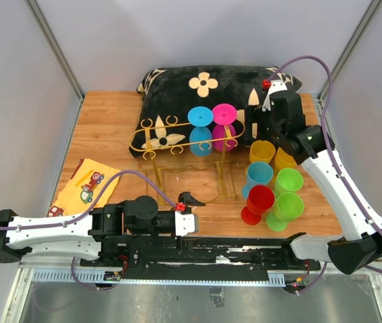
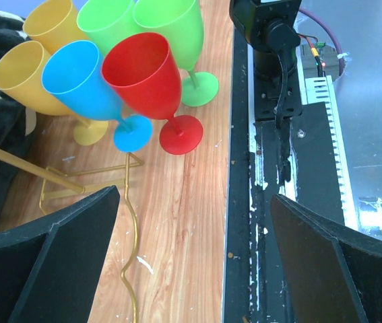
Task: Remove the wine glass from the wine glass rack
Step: Move the wine rack to the center of the board.
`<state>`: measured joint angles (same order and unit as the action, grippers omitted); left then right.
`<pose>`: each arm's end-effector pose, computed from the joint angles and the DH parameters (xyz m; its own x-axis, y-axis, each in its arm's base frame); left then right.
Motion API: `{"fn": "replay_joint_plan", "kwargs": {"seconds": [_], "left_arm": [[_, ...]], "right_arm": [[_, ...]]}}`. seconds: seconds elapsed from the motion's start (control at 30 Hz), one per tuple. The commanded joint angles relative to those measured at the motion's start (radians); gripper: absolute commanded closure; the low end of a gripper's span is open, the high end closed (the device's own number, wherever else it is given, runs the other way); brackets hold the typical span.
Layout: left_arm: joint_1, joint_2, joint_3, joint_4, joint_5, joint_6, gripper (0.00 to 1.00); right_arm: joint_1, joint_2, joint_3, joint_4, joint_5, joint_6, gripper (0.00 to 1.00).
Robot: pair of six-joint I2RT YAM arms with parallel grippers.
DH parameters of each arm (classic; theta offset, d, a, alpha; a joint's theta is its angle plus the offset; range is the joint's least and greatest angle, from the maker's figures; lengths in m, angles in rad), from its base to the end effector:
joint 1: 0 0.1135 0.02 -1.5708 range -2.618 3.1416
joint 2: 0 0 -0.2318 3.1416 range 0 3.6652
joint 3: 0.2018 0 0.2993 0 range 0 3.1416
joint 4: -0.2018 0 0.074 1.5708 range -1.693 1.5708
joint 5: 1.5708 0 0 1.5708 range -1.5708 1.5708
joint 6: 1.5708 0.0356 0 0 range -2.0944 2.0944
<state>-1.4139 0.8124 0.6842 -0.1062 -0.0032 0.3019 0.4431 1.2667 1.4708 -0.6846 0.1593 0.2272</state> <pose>0.0416 -0.2624 0.2783 0.2589 0.2664 -0.9284 0.9534 0.0839 0.2899 0.2937 0.1331 0.4024 -0.4736 0.0214 -0.8805 -0.1945 0.9725 0.1283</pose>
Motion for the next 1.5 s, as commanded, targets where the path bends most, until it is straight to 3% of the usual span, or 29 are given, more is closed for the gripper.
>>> {"fn": "replay_joint_plan", "kwargs": {"seconds": [0.0,0.1,0.27,0.53,0.73,0.93,1.1,1.23,1.47], "left_arm": [[0.004,-0.017,0.031,0.033,-0.004,-0.007,0.0],[0.004,-0.02,0.036,0.034,-0.002,-0.006,0.01],[0.004,-0.028,0.046,0.026,-0.004,-0.008,0.0],[0.004,-0.04,0.047,0.031,-0.013,-0.016,0.0],[0.004,-0.024,0.091,0.068,-0.092,-0.134,0.0],[0.004,0.055,0.309,-0.02,-0.305,-0.406,0.0],[0.008,0.193,0.594,-0.256,-0.408,-0.442,0.0],[0.126,0.259,0.749,-0.348,-0.33,-0.477,0.0],[0.443,0.256,0.845,-0.378,-0.156,-0.514,0.0]], "right_arm": [[-0.011,-0.018,0.015,0.045,-0.071,-0.046,0.17],[-0.01,-0.023,0.006,0.051,-0.102,-0.058,0.17],[-0.031,-0.016,0.032,0.029,0.03,-0.13,0.15],[-0.09,0.013,0.066,0.049,-0.105,-0.142,0.16],[-0.09,0.025,0.061,0.05,-0.216,-0.103,0.19],[-0.083,0.026,0.059,0.041,-0.265,-0.065,0.23],[-0.05,0.027,0.062,0.035,-0.262,-0.056,0.24],[0.0,0.032,0.065,0.029,-0.224,-0.05,0.25],[0.106,0.045,0.068,0.019,-0.124,-0.014,0.25]]}}
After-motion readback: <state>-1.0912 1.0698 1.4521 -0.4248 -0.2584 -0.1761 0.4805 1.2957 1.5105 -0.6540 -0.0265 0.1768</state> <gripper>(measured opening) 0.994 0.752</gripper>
